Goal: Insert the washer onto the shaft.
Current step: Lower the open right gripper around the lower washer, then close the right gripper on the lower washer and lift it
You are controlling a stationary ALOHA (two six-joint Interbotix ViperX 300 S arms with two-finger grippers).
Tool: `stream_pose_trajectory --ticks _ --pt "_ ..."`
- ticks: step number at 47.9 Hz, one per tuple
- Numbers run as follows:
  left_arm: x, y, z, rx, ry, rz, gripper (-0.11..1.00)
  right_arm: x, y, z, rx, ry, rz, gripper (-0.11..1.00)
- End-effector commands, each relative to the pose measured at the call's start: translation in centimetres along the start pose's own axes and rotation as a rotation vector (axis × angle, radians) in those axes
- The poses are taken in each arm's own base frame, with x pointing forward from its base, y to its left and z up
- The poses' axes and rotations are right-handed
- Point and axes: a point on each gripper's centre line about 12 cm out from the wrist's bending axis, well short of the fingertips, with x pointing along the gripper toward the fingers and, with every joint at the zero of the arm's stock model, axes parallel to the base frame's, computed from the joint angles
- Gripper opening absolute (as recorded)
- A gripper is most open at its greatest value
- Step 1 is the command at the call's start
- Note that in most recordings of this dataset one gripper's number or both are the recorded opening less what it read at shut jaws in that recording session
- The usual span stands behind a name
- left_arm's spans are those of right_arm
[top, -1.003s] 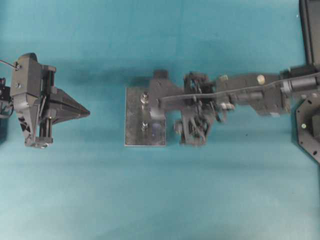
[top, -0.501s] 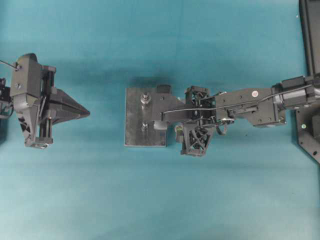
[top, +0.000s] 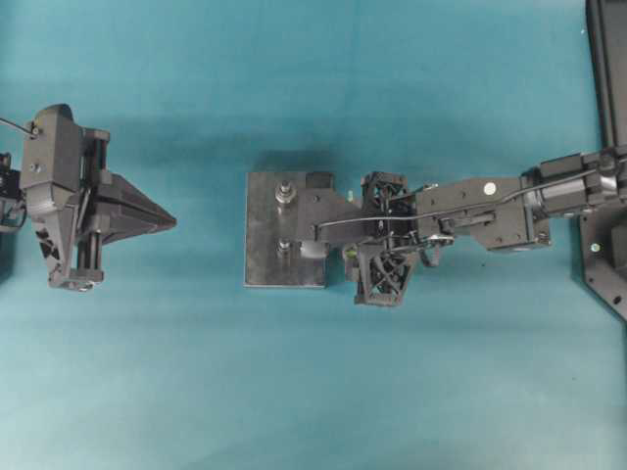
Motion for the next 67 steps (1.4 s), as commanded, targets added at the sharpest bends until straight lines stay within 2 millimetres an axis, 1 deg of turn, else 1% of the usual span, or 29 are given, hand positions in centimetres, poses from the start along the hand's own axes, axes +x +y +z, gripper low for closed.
stream_pose_trajectory --ticks 1,12,22,32,37,44,50,57,67 --pt "-0.2 -0.1 0.9 0.002 -0.030 -0.004 0.00 -0.4 0.0 0.4 0.009 -0.020 0.001 0.58" --pt "-0.2 -0.1 0.8 0.002 -0.029 -0.004 0.00 -0.1 0.0 0.3 0.010 -0.015 0.000 0.53" --pt "-0.2 -0.1 0.8 0.002 -0.027 -0.004 0.00 -0.2 0.0 0.3 0.019 -0.011 -0.001 0.34" --pt "-0.2 -0.1 0.8 0.002 -0.027 -0.004 0.00 -1.3 -0.3 0.6 0.052 -0.025 -0.001 0.34" --pt "-0.2 -0.1 0.7 0.002 -0.027 -0.004 0.00 -3.0 -0.2 1.6 0.053 -0.060 0.002 0.34" --pt "-0.2 -0.1 0.8 0.002 -0.027 -0.004 0.00 -6.0 0.0 3.7 0.050 -0.124 0.009 0.34" --pt "-0.2 -0.1 0.8 0.002 -0.027 -0.004 0.00 -7.6 0.1 5.5 0.042 -0.167 0.013 0.34" --pt "-0.2 -0.1 0.8 0.001 -0.027 -0.004 0.00 -8.3 0.2 7.0 0.035 -0.191 0.014 0.34" --pt "-0.2 -0.1 0.7 0.001 -0.026 -0.004 0.00 -7.9 0.4 8.6 0.003 -0.199 0.011 0.34"
